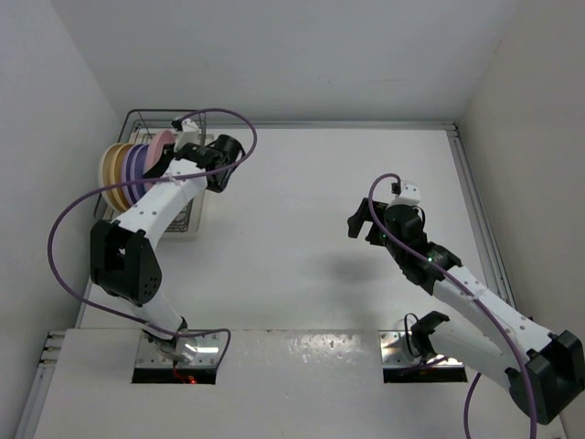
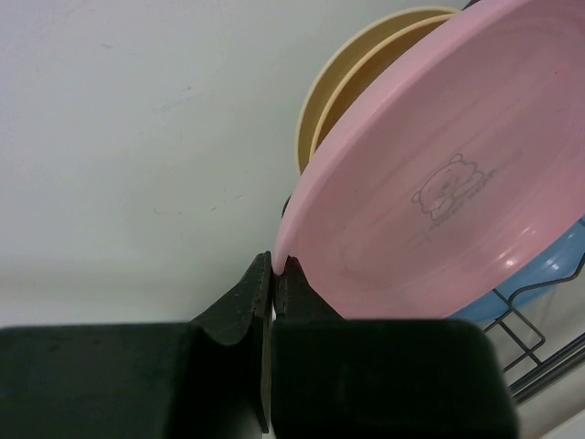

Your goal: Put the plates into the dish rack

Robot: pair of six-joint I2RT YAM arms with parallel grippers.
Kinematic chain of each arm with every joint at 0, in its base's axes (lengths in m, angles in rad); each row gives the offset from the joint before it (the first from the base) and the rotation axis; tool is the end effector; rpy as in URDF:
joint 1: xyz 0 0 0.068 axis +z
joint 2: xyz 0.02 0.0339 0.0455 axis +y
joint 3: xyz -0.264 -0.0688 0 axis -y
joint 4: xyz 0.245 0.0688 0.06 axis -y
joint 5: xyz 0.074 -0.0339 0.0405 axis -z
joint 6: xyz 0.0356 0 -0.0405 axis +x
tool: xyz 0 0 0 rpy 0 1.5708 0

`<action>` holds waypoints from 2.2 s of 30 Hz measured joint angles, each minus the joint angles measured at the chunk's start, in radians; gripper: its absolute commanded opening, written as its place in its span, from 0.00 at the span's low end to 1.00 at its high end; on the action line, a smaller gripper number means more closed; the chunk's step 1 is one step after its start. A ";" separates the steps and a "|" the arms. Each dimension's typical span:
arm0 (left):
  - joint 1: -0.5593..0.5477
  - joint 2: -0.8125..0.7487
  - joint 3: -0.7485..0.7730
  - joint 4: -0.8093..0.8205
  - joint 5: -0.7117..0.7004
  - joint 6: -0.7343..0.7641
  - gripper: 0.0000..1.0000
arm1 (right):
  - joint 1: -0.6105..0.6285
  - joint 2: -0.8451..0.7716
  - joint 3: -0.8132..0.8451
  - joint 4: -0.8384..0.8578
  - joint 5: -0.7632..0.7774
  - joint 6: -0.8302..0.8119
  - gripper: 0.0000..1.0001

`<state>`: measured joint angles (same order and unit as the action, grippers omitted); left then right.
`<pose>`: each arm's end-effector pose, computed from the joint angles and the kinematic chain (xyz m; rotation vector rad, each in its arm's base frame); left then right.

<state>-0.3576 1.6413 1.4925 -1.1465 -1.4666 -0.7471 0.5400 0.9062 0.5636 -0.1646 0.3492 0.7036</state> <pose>0.3036 -0.0757 0.3251 -0.5791 1.7533 1.2719 0.1795 0.0934 0.2433 0.3812 2.0346 0.4104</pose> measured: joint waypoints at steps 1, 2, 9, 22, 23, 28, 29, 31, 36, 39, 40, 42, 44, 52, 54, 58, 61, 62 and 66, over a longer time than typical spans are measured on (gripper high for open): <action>0.000 0.003 0.000 -0.001 0.000 -0.003 0.04 | 0.000 0.000 0.000 0.000 0.000 0.000 1.00; 0.000 0.009 0.001 -0.007 0.000 -0.013 0.04 | 0.000 0.000 0.000 0.000 0.000 0.000 1.00; 0.000 0.055 0.013 -0.092 0.005 -0.117 0.04 | 0.000 0.000 0.000 -0.001 0.009 0.000 1.00; -0.003 0.117 -0.099 -0.110 0.022 -0.288 0.04 | 0.000 0.000 0.000 -0.002 0.014 0.000 1.00; -0.003 0.117 -0.099 -0.110 0.022 -0.293 0.09 | 0.000 0.000 0.000 -0.002 0.014 0.000 1.00; -0.002 0.117 -0.098 -0.136 0.010 -0.270 0.71 | 0.000 0.000 0.000 -0.002 0.016 0.000 1.00; -0.002 0.117 -0.098 -0.137 0.006 -0.264 0.80 | 0.000 0.000 0.000 -0.002 0.016 0.000 1.00; -0.008 0.117 -0.092 -0.142 0.000 -0.252 0.87 | 0.000 0.000 0.000 -0.002 0.016 0.000 1.00; -0.047 0.111 -0.047 -0.150 -0.002 -0.196 1.00 | 0.000 0.000 0.000 -0.002 0.016 0.000 1.00; -0.080 0.106 0.019 -0.155 -0.001 -0.138 1.00 | 0.000 -0.003 0.000 -0.002 0.016 0.000 1.00; -0.094 0.105 0.055 -0.155 -0.001 -0.106 1.00 | 0.000 -0.005 0.000 -0.002 0.016 0.000 1.00; -0.120 0.100 0.127 -0.150 -0.001 -0.029 1.00 | 0.000 -0.008 0.000 -0.002 0.016 0.000 1.00; -0.138 0.070 0.176 -0.071 0.028 0.121 1.00 | 0.000 -0.008 0.000 -0.002 0.014 -0.003 1.00; -0.042 -0.591 0.080 0.105 0.953 0.924 1.00 | -0.019 0.095 0.107 -0.048 -0.148 -0.150 1.00; -0.042 -0.846 -0.085 0.155 1.114 1.073 1.00 | -0.023 0.117 0.133 -0.049 -0.196 -0.177 1.00; -0.044 -1.335 -0.468 0.179 1.289 1.298 1.00 | -0.029 0.124 0.136 -0.051 -0.255 -0.194 1.00; -0.053 -1.402 -0.700 0.161 1.360 1.357 1.00 | -0.034 0.119 0.134 -0.049 -0.286 -0.195 1.00; -0.057 -1.382 -0.762 0.174 1.375 1.355 0.95 | -0.034 0.115 0.130 -0.049 -0.294 -0.194 1.00; -0.066 -1.319 -0.932 0.268 1.420 1.347 1.00 | -0.035 0.087 0.103 -0.059 -0.314 -0.190 1.00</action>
<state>-0.4236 0.3225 0.5602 -0.8783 -0.0467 0.5999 0.5053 0.9932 0.6662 -0.2234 0.0353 0.5133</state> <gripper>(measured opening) 0.894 0.995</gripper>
